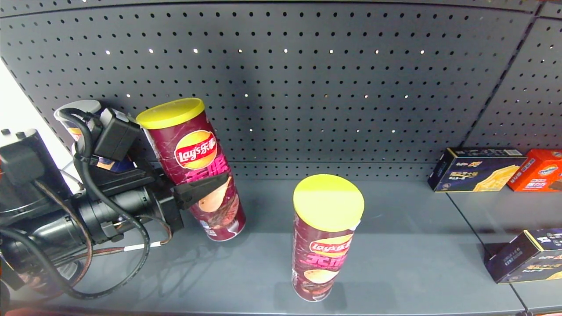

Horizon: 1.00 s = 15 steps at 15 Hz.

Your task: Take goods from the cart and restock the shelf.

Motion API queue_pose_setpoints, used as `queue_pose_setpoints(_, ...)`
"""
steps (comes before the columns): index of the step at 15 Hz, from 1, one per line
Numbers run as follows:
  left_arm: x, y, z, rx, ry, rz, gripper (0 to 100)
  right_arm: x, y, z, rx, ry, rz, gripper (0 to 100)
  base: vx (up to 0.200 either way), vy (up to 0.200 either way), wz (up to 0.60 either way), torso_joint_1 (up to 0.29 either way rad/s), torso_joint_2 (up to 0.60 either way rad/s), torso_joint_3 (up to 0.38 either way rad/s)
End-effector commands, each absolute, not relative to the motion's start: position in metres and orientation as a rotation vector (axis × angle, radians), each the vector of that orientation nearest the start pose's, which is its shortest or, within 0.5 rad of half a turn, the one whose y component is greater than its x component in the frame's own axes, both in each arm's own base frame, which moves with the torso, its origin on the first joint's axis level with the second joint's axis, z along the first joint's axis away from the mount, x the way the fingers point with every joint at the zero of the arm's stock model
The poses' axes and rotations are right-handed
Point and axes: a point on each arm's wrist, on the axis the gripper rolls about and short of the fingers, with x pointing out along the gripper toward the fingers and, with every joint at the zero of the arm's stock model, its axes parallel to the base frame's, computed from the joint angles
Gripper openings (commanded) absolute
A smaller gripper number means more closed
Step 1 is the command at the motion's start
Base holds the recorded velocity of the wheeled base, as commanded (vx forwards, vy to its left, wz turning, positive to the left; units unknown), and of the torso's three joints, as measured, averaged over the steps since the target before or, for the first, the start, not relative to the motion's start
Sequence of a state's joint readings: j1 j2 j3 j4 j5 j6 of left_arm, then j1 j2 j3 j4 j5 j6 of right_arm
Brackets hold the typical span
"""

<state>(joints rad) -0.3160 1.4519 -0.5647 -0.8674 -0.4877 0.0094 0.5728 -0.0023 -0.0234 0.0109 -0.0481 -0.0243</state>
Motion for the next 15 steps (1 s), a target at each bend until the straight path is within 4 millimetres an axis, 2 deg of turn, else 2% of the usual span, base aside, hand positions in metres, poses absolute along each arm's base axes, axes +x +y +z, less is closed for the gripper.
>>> queue_pose_setpoints(1, 0.2184, -0.0825, 0.2080, 0.007, 0.017, -0.804, 0, -0.0207, -0.0132, 0.0803, -0.020, -0.016, 0.478, 100, 0.000, 0.000, 0.00, 0.000, 0.00, 0.000)
queue_pose_setpoints(4, 0.2184, -0.0825, 0.2080, 0.007, 0.017, -0.804, 0, -0.0218, -0.0080, 0.0760, -0.017, 0.001, 0.278, 100, 0.000, 0.000, 0.00, 0.000, 0.00, 0.000)
queue_pose_setpoints(13, 0.2193, -0.0832, 0.2098, 0.008, 0.009, -0.807, 0, -0.0216, -0.0076, 0.0759, -0.017, 0.006, 0.261, 100, 0.000, 0.000, 0.00, 0.000, 0.00, 0.000)
queue_pose_setpoints(15, 0.2199, -0.0835, 0.2095, 0.007, 0.010, -0.810, 0, -0.0156, -0.0051, 0.0776, -0.029, 0.091, 0.212, 100, 0.000, 0.000, 0.00, 0.000, 0.00, 0.000)
